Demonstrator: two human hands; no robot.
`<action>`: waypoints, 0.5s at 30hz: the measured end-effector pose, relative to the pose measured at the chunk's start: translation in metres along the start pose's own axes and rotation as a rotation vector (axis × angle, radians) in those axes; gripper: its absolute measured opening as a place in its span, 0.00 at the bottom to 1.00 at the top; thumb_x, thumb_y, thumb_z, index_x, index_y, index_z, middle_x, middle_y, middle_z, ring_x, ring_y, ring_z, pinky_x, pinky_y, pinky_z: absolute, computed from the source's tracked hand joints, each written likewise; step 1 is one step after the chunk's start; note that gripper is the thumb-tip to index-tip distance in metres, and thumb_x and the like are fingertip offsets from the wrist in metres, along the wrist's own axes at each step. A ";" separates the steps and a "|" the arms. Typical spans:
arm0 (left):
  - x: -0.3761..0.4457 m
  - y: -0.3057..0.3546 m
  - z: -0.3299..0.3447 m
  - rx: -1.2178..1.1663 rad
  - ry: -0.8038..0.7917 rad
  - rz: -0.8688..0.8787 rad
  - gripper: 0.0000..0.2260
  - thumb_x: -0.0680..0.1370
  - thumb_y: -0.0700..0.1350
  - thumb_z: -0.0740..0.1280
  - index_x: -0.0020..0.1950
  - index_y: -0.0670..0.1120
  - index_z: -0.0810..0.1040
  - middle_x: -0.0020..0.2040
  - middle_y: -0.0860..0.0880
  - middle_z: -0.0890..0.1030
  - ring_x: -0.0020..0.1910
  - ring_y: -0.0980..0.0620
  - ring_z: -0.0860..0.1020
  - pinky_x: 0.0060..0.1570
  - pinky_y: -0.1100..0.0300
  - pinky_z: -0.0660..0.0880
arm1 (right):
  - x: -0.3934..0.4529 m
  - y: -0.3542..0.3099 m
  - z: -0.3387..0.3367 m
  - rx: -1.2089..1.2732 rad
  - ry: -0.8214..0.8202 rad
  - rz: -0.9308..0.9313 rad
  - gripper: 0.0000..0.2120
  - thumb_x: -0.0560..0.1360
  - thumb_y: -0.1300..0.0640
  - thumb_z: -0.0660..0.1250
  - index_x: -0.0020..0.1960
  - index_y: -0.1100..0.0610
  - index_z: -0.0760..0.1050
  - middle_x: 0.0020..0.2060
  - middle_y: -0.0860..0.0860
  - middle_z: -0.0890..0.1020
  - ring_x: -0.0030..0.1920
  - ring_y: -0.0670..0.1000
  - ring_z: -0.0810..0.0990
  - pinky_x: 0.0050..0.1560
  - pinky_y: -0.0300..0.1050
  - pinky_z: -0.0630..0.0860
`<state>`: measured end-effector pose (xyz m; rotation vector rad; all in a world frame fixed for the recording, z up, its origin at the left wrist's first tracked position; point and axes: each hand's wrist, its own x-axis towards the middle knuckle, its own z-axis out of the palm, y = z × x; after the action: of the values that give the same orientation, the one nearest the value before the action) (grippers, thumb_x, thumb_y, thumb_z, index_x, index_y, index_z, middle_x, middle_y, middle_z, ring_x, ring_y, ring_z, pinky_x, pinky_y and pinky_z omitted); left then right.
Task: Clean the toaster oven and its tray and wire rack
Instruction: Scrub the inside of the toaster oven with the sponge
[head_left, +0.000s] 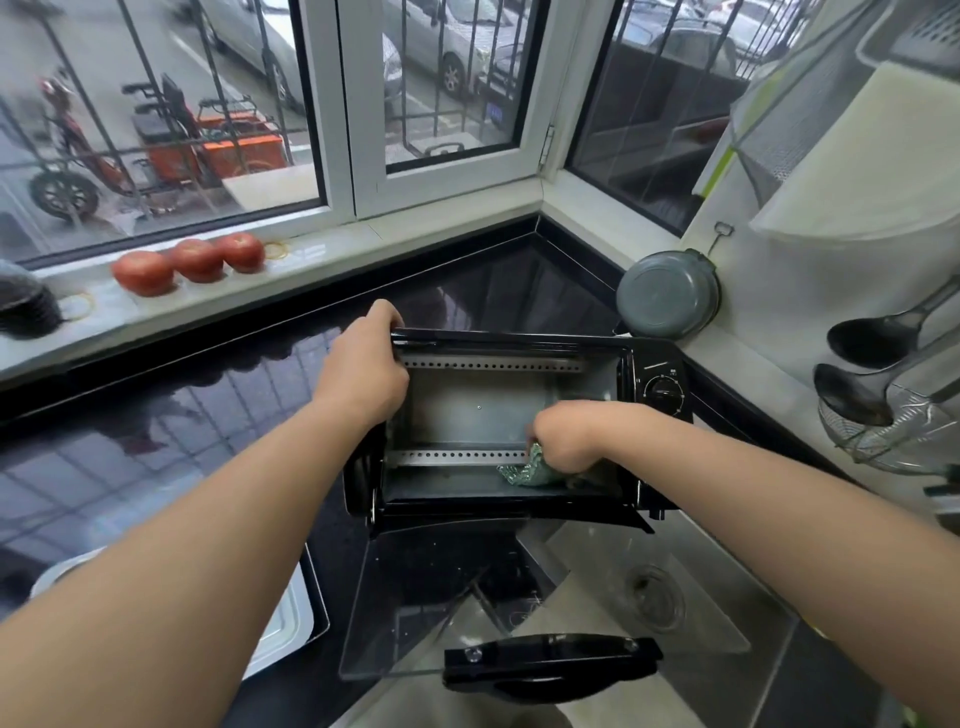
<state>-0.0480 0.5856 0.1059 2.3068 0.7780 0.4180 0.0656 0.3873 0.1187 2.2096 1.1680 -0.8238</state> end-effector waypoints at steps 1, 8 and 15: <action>0.000 0.000 0.000 -0.001 -0.003 -0.001 0.16 0.75 0.32 0.63 0.56 0.51 0.70 0.50 0.47 0.76 0.47 0.44 0.73 0.44 0.53 0.66 | 0.003 0.001 0.003 0.015 0.049 -0.003 0.19 0.75 0.65 0.57 0.63 0.55 0.74 0.57 0.57 0.78 0.54 0.59 0.77 0.50 0.48 0.75; 0.000 -0.002 0.001 -0.001 -0.004 -0.008 0.17 0.75 0.32 0.62 0.55 0.52 0.69 0.50 0.47 0.77 0.47 0.44 0.74 0.43 0.52 0.67 | 0.013 0.001 0.023 -0.030 0.116 -0.066 0.18 0.76 0.60 0.61 0.65 0.51 0.72 0.57 0.55 0.76 0.55 0.60 0.78 0.53 0.52 0.77; -0.002 -0.002 0.002 -0.002 0.005 -0.002 0.16 0.75 0.32 0.63 0.55 0.52 0.69 0.50 0.48 0.77 0.47 0.45 0.73 0.43 0.53 0.66 | 0.027 0.015 0.018 0.111 0.222 0.011 0.08 0.74 0.59 0.68 0.53 0.58 0.76 0.53 0.55 0.75 0.53 0.57 0.76 0.48 0.45 0.75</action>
<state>-0.0493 0.5850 0.1033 2.3033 0.7820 0.4237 0.0856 0.3826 0.0894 2.4464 1.2372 -0.6661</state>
